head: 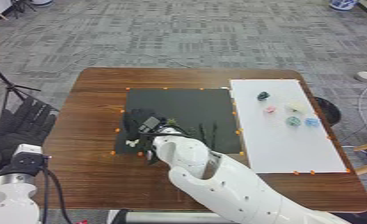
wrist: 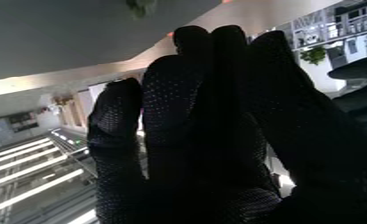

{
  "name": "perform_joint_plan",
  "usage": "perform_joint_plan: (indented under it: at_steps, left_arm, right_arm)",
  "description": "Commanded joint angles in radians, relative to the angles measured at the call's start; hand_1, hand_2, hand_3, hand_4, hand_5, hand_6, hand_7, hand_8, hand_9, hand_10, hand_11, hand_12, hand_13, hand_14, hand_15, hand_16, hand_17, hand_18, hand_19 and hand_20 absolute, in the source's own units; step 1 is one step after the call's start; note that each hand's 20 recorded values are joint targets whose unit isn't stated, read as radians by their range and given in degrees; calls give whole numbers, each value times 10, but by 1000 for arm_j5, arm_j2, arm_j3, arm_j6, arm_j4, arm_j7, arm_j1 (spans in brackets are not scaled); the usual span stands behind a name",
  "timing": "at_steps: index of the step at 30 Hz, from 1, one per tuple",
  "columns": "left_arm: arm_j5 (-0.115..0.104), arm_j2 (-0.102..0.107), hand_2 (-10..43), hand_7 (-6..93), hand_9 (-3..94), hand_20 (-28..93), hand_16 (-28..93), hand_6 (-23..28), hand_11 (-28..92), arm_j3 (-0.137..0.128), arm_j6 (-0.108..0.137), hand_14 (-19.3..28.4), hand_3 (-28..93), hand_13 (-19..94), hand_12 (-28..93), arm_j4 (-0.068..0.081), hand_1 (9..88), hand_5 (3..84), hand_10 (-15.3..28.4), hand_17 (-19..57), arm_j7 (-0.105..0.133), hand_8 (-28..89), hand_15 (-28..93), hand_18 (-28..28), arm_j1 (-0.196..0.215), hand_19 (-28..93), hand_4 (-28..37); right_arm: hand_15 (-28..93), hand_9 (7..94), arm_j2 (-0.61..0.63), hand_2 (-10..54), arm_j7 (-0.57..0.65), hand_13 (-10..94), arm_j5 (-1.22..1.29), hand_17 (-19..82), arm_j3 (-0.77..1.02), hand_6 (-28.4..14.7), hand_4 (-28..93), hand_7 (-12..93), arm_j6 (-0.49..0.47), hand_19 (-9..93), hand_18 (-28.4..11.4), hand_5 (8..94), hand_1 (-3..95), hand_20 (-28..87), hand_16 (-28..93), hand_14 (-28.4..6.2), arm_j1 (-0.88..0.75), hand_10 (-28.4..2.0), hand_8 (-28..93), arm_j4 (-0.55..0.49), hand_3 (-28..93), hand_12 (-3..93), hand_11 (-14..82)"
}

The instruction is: Arrange flowers

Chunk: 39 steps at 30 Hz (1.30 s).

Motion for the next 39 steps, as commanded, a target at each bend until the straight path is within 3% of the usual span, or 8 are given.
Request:
perform_joint_plan:
  at_steps: [1,11,18,21,23,25,36,39]
  left_arm:
    - [-2,-6,177,128,339,111,-52,66,210,-4,5,125,732,248,93,-13,247,415,141,-51,12,-96,260,112,25,244,-283]
    - [9,-26,176,126,339,112,-55,67,207,-12,-10,120,732,249,91,-20,246,416,139,-50,16,-97,251,112,44,243,-283]
    - [20,-34,174,117,343,107,-65,65,188,-3,-25,100,733,254,80,-4,245,417,136,-44,1,-98,206,110,34,231,-283]
    - [25,-22,174,108,348,106,-67,55,183,11,-34,87,733,258,77,11,246,393,130,-43,-10,-97,186,108,10,229,-283]
    - [33,-18,173,106,351,105,-69,53,180,5,-38,82,732,258,76,5,246,386,125,-42,-13,-97,180,106,18,227,-283]
    - [36,-7,173,106,351,104,-71,52,176,13,-46,76,732,256,74,13,246,384,122,-40,-18,-97,169,104,-2,224,-283]
    - [30,31,174,103,346,102,-68,56,168,51,-54,71,730,244,73,35,244,397,120,-38,-14,-95,159,99,-75,219,-283]
    - [53,26,174,102,344,102,-67,56,167,60,-81,71,729,241,73,45,245,398,121,-37,-33,-95,157,97,-87,216,-283]
  right_arm:
    - [644,687,8,-95,9,653,14,376,33,-14,-283,263,23,850,-228,670,504,424,409,-85,0,-124,-16,-49,773,204,203]
    - [646,657,79,-95,24,643,91,369,179,-19,-278,224,13,849,-229,653,467,423,398,-95,-29,-137,-38,-194,796,175,206]
    - [660,650,198,-95,28,638,74,365,274,-19,-266,217,65,849,-229,648,454,421,373,-102,-84,-140,-63,-284,801,172,206]
    - [662,644,239,-95,63,634,82,360,335,-19,-263,207,55,847,-230,646,449,422,367,-104,-117,-141,-87,-319,803,172,202]
    - [666,639,260,-95,67,629,78,359,372,-22,-259,207,39,845,-230,640,445,422,360,-107,-129,-143,-121,-328,804,171,198]
    - [667,635,290,-95,93,626,66,357,404,-23,-256,206,57,844,-231,635,441,421,354,-110,-144,-143,-124,-339,804,171,197]
    - [679,606,426,-95,227,602,64,340,610,-41,-231,178,6,836,-237,613,407,416,316,-126,-278,-159,-117,-405,794,168,183]
    - [677,591,453,-95,282,595,50,334,674,-47,-226,167,-63,830,-238,602,406,412,309,-130,-329,-163,-113,-429,793,167,176]
